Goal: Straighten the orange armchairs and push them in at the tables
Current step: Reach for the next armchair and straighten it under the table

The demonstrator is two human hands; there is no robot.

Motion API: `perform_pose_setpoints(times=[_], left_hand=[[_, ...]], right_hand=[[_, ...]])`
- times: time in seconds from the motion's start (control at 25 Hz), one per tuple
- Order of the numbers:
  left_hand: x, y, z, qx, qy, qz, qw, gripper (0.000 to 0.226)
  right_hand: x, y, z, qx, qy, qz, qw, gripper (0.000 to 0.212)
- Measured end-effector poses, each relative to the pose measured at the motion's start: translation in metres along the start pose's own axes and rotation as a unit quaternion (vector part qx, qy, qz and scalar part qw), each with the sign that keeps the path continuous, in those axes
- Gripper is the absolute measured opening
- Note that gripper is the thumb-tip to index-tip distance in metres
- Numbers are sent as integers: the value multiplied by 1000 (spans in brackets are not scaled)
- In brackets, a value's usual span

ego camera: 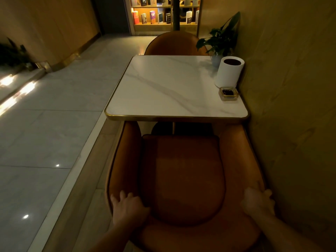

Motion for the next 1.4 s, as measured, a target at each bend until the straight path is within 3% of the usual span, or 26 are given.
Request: perform_pose_setpoints(times=[0.36,0.48,0.72,0.92,1.16,1.4], left_hand=[[-2,0,-2,10,-18,-24,1000,51],[-4,-1,-3,15,-14,-23,1000,47],[-24,-7,-11,17,-48,-55,997,45],[-44,-10,-27,22,-93,-76,993,50],[-63,-14,-61,38,-139,-84,986,76],[-95,-5,-101,26,-177,-84,980,75]], right_hand=[[2,-2,2,-6,0,-36,999,35],[-1,13,-5,-69,-44,-74,994,45],[-13,48,-33,-170,-101,14,980,53],[-26,62,-53,-181,-112,57,975,56],[-50,71,-89,-196,-99,110,969,58],[-83,82,-127,-234,-94,140,958,59]])
Point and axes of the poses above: each hand's wrist, its own z-axis towards the middle knuckle, its own x-axis out of the palm, y = z × x, the point moved 8 cm from there along z, towards the middle knuckle, and after that the axes turned 2 degrees about -z, right-handed, at the moved point
